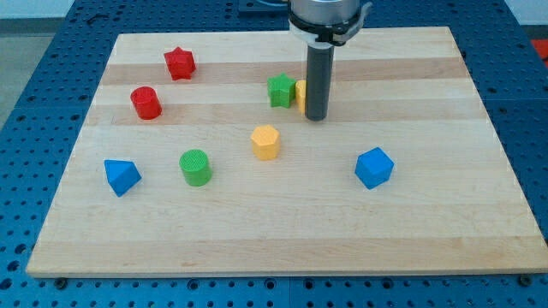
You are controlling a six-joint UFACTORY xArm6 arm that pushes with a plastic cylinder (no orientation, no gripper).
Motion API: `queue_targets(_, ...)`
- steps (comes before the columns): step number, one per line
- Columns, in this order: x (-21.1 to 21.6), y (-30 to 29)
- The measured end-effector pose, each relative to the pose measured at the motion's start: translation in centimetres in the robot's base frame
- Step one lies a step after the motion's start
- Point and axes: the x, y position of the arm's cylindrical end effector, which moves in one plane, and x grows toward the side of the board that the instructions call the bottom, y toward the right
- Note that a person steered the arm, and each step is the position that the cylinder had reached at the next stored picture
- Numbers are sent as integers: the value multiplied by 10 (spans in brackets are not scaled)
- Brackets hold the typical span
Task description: Push the blue cube closer to the yellow hexagon
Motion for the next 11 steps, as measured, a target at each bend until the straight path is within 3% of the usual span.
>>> queue_targets(2, 2, 102)
queue_targets(4, 76, 192)
queue_targets(5, 105, 195)
queue_targets(7, 114, 96)
queue_targets(9, 72, -16)
queue_targets(10, 56, -43)
queue_targets(11, 75, -36)
